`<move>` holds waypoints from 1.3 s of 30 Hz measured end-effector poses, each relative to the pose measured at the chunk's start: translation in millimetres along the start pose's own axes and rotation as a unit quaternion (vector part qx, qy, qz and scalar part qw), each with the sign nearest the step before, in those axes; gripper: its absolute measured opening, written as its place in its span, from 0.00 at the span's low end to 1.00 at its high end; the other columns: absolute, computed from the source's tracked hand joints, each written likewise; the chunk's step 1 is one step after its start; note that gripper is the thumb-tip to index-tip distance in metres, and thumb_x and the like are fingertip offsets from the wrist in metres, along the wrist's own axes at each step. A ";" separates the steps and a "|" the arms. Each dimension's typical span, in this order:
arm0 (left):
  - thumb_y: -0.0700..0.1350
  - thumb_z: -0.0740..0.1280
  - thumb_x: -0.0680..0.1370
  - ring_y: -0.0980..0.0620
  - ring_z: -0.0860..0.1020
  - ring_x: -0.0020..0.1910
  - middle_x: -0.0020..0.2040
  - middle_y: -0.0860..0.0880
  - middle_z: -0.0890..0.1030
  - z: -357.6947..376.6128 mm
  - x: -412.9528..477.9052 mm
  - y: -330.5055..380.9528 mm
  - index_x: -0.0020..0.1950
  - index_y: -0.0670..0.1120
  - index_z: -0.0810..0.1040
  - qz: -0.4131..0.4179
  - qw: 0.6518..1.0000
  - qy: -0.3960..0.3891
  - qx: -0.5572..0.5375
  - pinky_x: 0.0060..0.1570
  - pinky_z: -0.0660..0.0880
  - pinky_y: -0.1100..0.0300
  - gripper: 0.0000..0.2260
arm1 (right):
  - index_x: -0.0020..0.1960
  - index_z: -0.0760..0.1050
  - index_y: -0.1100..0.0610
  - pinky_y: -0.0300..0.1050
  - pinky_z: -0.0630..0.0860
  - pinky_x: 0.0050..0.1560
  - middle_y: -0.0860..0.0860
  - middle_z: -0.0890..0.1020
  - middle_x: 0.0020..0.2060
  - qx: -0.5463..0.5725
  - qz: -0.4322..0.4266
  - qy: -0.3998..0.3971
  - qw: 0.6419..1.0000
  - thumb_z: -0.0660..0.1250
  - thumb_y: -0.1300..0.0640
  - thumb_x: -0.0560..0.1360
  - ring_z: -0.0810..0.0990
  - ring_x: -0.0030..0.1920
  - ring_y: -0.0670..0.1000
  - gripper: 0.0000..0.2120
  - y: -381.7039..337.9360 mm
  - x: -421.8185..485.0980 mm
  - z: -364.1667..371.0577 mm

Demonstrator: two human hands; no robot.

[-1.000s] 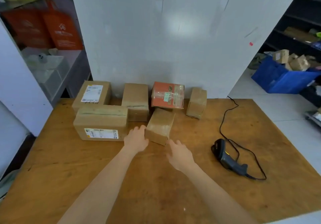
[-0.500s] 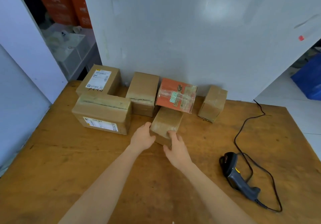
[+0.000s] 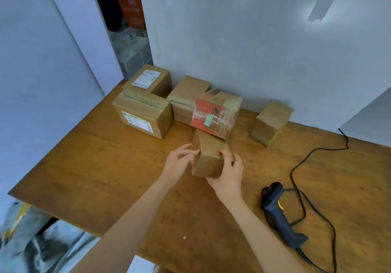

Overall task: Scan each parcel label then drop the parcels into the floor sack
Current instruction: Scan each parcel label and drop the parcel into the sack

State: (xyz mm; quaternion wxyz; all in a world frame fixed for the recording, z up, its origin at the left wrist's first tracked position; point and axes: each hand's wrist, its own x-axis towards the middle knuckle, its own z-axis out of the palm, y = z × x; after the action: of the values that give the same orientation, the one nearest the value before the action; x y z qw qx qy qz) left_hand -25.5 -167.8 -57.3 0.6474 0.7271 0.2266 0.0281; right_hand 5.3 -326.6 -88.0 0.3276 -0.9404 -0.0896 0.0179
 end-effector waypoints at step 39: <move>0.66 0.61 0.76 0.49 0.78 0.55 0.57 0.50 0.78 51.7 -48.0 -10.5 0.68 0.52 0.66 -0.140 0.976 0.026 -0.163 0.48 0.77 0.47 0.26 | 0.65 0.68 0.48 0.55 0.77 0.54 0.57 0.78 0.59 0.628 0.312 -0.233 0.674 0.75 0.40 0.64 0.84 0.52 0.61 0.34 50.9 -70.2 -41.2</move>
State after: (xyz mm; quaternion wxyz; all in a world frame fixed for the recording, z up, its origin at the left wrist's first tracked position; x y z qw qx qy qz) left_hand -54.3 -232.8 -63.6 0.7484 0.5722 0.3353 -0.0075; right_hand -51.9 -403.7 -89.0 0.7848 -0.4514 0.1683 0.3898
